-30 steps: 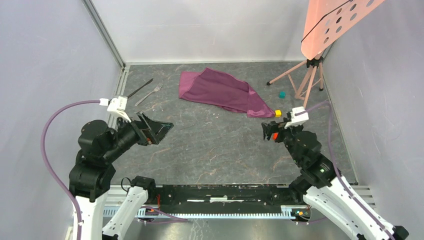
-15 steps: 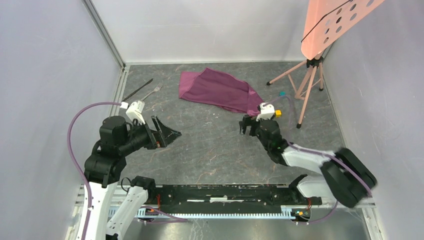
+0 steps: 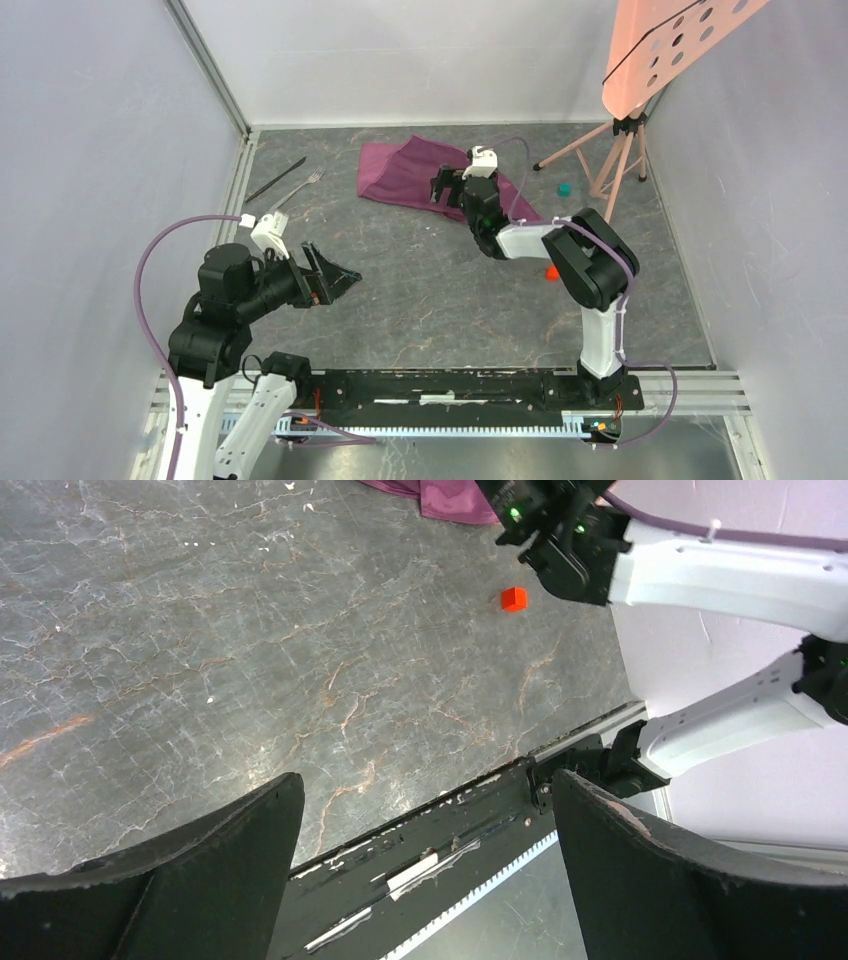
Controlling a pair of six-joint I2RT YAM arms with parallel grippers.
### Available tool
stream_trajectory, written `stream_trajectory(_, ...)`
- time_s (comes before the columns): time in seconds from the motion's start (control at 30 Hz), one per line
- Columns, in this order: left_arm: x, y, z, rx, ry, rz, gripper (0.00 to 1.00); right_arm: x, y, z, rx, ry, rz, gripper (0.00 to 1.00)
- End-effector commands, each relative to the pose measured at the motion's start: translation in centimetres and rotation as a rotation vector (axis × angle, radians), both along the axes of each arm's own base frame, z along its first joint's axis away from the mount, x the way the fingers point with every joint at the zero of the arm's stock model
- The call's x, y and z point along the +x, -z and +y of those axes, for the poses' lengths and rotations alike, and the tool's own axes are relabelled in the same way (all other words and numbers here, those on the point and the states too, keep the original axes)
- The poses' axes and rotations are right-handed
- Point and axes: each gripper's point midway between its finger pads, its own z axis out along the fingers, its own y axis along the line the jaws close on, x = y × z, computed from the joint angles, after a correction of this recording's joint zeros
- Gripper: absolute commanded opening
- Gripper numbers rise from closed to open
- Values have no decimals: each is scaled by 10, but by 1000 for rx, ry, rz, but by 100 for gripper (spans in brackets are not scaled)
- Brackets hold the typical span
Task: Fold the napkin into a case and place the utensils inside
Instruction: Move the crumpled napkin to the corner of the board.
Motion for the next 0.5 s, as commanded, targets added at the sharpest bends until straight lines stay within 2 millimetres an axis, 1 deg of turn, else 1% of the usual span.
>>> stream_trajectory(0.0, -1, -8, -3, -13, 21, -33, 100, 21, 10, 18, 36, -22, 30, 98)
stream_trajectory(0.13, -8, -11, -7, -39, 45, -34, 100, 29, 30, 26, 31, -32, 64, 98)
stream_trajectory(0.2, -13, -12, -8, -58, 48, -37, 100, 28, 41, 28, 30, -40, 86, 98)
stream_trajectory(0.37, -24, -10, -9, -92, 46, -34, 100, 24, 66, 41, 5, -113, 158, 98)
stream_trajectory(0.47, -29, -14, -7, -94, 40, -41, 100, 16, 75, 52, 7, -178, 209, 98)
